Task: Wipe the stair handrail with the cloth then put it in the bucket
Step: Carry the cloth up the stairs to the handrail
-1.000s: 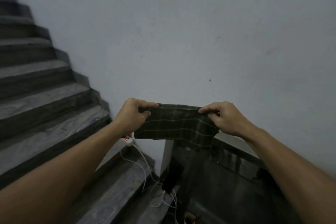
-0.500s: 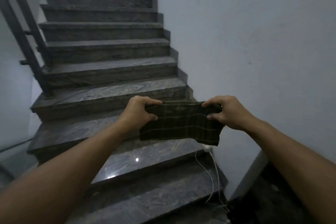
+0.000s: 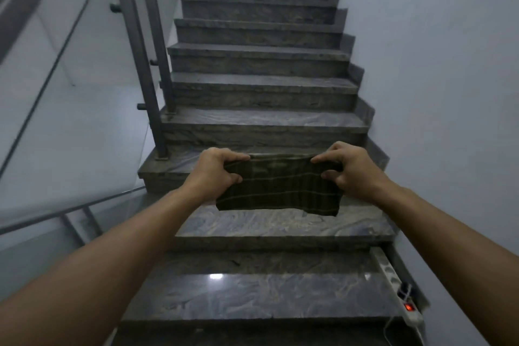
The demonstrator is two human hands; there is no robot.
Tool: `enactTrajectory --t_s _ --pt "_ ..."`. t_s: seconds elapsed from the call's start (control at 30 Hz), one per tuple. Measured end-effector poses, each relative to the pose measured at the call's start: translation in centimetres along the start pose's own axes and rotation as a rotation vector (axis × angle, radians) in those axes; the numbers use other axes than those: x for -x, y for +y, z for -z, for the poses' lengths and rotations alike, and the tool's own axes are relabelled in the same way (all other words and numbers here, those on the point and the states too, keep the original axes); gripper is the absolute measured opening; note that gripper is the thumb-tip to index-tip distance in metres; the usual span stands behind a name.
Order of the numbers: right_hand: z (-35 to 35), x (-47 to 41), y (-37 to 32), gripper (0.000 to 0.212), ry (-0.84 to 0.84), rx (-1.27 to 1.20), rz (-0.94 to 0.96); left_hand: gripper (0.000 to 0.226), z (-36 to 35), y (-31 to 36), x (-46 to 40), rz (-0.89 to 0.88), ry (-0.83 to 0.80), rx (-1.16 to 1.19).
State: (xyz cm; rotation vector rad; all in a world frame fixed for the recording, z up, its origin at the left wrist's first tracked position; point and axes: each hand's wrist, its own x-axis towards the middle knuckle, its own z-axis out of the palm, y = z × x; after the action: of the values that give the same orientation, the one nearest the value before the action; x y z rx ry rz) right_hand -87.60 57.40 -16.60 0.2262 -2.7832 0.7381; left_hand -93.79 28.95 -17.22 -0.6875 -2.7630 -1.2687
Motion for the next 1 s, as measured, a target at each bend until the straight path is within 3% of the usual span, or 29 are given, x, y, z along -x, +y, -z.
enactTrajectory --t_s 0.67,1.0 --pt "5.9 -38.0 -3.7 0.034 0.014 0.018 0.198 0.044 18.6 -1.5 -28.7 0.099 0.197 -0.053" --pt "10.2 -58.0 -8.9 0.034 -0.007 0.005 0.275 0.042 31.6 -0.5 -42.3 0.181 0.293 -0.080"
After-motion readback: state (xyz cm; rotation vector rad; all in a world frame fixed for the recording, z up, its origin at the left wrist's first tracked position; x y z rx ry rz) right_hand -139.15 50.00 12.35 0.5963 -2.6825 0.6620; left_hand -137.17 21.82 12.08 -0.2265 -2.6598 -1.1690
